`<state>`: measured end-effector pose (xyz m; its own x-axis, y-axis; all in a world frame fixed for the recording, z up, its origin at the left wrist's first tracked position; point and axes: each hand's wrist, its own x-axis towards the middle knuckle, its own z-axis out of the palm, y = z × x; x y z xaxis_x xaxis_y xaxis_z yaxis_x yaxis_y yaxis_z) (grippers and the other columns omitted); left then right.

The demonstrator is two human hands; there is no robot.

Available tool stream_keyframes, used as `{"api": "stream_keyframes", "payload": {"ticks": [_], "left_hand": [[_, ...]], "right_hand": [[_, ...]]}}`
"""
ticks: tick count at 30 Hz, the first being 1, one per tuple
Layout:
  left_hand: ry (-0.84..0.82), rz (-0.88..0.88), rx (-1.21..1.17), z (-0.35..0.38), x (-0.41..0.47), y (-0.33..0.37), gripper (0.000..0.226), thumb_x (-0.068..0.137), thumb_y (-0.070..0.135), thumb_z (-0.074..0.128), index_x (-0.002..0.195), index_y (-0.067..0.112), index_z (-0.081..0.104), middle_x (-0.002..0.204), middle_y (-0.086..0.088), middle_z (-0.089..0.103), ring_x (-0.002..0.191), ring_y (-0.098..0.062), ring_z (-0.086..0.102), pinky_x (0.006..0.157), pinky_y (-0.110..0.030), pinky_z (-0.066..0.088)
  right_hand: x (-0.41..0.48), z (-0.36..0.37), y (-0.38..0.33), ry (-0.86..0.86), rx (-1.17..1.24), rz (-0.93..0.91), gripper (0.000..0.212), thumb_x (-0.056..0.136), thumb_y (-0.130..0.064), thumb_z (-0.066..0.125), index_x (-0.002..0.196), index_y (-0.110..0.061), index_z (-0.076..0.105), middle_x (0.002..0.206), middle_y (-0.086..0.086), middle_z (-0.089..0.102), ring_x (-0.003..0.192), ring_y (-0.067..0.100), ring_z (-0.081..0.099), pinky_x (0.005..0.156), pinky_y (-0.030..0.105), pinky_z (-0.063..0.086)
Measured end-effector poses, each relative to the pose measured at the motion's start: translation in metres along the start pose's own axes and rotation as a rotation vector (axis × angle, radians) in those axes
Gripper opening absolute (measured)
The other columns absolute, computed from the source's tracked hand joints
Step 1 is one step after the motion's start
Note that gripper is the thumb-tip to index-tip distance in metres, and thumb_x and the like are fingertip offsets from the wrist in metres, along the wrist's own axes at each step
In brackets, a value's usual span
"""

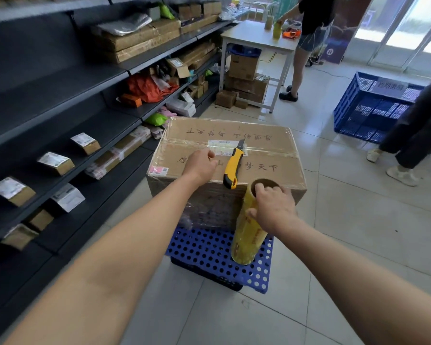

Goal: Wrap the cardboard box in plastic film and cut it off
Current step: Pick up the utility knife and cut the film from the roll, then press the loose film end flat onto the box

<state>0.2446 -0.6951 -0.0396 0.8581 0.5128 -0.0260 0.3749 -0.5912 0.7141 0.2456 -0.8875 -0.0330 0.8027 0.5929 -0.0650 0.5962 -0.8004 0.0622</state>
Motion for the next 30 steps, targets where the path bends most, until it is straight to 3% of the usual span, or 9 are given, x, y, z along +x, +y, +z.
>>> {"api": "stream_keyframes", "payload": {"ticks": [3,6,11,16,20,24,28,30], "left_hand": [[0.027,0.003,0.006,-0.013,-0.01,-0.013,0.022,0.094,0.013,0.053,0.113,0.007,0.061,0.115,-0.01,0.062,0.105,-0.023,0.056,0.085,-0.028,0.042],[0.052,-0.011,-0.015,-0.026,-0.02,-0.027,0.019,0.093,0.012,0.053,0.109,0.008,0.063,0.109,-0.008,0.064,0.1,-0.021,0.057,0.08,-0.026,0.044],[0.086,-0.095,-0.055,-0.041,-0.047,-0.059,0.014,0.092,0.014,0.054,0.102,0.011,0.063,0.098,-0.001,0.06,0.09,-0.015,0.055,0.075,-0.025,0.041],[0.086,-0.256,-0.055,-0.034,-0.079,-0.106,0.008,0.091,0.014,0.058,0.096,0.013,0.063,0.097,-0.003,0.064,0.089,-0.018,0.058,0.072,-0.027,0.044],[0.078,-0.32,-0.061,-0.015,-0.087,-0.139,0.002,0.089,0.015,0.061,0.091,0.014,0.061,0.093,-0.002,0.064,0.079,-0.015,0.057,0.059,-0.02,0.04],[0.058,-0.293,-0.054,0.013,-0.079,-0.165,0.004,0.088,0.016,0.064,0.091,0.015,0.063,0.094,-0.001,0.065,0.089,-0.017,0.06,0.072,-0.026,0.044],[0.064,-0.149,0.027,0.031,-0.061,-0.187,0.007,0.089,0.018,0.062,0.095,0.015,0.063,0.096,0.0,0.064,0.086,-0.015,0.058,0.071,-0.026,0.043],[0.053,-0.056,0.06,0.037,-0.051,-0.196,0.013,0.089,0.018,0.061,0.101,0.014,0.064,0.099,0.0,0.064,0.09,-0.016,0.059,0.077,-0.03,0.049]], "right_hand": [[-0.002,-0.013,-0.019,0.179,-0.022,-0.036,0.038,0.092,-0.04,0.051,0.122,-0.018,0.045,0.118,0.003,0.057,0.112,0.025,0.05,0.098,0.039,0.03],[0.003,-0.022,-0.044,0.216,0.056,-0.12,0.032,0.095,-0.034,0.048,0.122,-0.016,0.048,0.12,0.005,0.056,0.114,0.026,0.047,0.098,0.039,0.032],[0.01,-0.013,-0.077,0.098,0.228,-0.193,0.027,0.095,-0.029,0.051,0.117,-0.014,0.054,0.117,0.005,0.059,0.11,0.026,0.048,0.094,0.037,0.039],[0.019,0.012,-0.092,-0.102,0.412,-0.149,0.026,0.094,-0.022,0.054,0.117,-0.011,0.058,0.114,0.009,0.062,0.104,0.027,0.056,0.086,0.04,0.049],[0.028,0.041,-0.099,-0.151,0.454,-0.109,0.019,0.093,-0.019,0.054,0.108,-0.009,0.062,0.106,0.008,0.064,0.093,0.026,0.059,0.08,0.04,0.053],[0.036,0.078,-0.106,-0.159,0.535,-0.043,0.017,0.093,-0.021,0.056,0.106,-0.011,0.063,0.103,0.006,0.064,0.09,0.024,0.06,0.079,0.04,0.054],[0.048,0.121,-0.116,-0.101,0.635,0.044,0.017,0.092,-0.024,0.059,0.104,-0.014,0.063,0.103,0.005,0.064,0.092,0.023,0.059,0.079,0.037,0.052],[0.054,0.143,-0.121,-0.051,0.686,0.089,0.016,0.091,-0.026,0.061,0.103,-0.015,0.062,0.101,0.004,0.064,0.091,0.021,0.059,0.079,0.036,0.051]]}}
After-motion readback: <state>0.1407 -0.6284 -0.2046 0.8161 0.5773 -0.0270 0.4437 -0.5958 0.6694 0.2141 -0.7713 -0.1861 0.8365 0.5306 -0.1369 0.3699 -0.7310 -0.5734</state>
